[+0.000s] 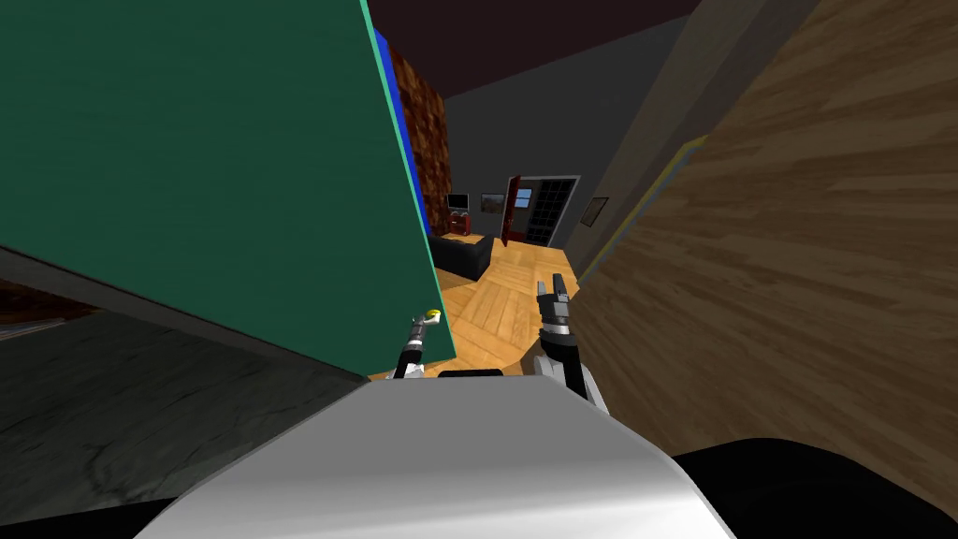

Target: Push the door open

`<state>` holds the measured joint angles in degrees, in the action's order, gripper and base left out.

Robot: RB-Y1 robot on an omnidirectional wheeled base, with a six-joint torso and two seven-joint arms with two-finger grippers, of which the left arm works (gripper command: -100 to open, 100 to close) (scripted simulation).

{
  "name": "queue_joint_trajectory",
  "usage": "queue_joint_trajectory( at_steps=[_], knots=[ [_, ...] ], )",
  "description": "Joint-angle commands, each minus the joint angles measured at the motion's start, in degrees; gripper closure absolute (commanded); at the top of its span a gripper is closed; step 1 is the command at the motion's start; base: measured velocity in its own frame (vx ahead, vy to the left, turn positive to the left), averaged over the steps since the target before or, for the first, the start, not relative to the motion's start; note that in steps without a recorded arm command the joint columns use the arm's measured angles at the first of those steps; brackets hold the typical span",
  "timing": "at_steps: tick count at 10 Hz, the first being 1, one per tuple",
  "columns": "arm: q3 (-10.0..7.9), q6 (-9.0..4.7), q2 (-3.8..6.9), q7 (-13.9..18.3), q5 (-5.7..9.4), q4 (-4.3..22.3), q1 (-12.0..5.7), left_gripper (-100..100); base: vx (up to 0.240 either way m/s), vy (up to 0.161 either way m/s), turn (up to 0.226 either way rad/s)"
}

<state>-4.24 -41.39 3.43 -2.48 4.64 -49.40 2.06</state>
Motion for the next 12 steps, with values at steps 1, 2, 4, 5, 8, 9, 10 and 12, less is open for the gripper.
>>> queue_joint_trajectory(
  at_steps=[1, 2, 4, 5, 8, 9, 10, 12],
  knots=[
    [-1.49, -0.92, 1.07, -0.45, 0.57, -0.01, -0.33, 100, 0.247, -0.033, 0.042],
    [-2.05, -0.94, 1.16, -0.77, 0.81, -0.02, -0.36, 100, 0.223, -0.045, 0.082],
    [-3.52, -1.00, 1.14, -1.65, 1.45, -0.04, -0.43, 100, 0.220, -0.056, 0.098],
    [-4.12, -1.03, 1.03, -2.00, 1.72, -0.05, -0.46, 100, 0.200, -0.037, 0.083],
    [-5.93, -1.11, 0.44, -3.08, 2.51, -0.07, -0.54, 100, 0.201, -0.045, 0.080],
    [-6.52, -1.13, 0.11, -3.43, 2.76, -0.08, -0.57, 100, 0.189, -0.033, 0.077],
    [-7.10, -1.16, -0.23, -3.77, 3.02, -0.09, -0.60, 100, 0.193, -0.049, 0.085],
    [-8.45, -1.22, -1.35, -4.57, 3.60, -0.11, -0.66, 100, 0.208, -0.058, 0.111]
  ],
)
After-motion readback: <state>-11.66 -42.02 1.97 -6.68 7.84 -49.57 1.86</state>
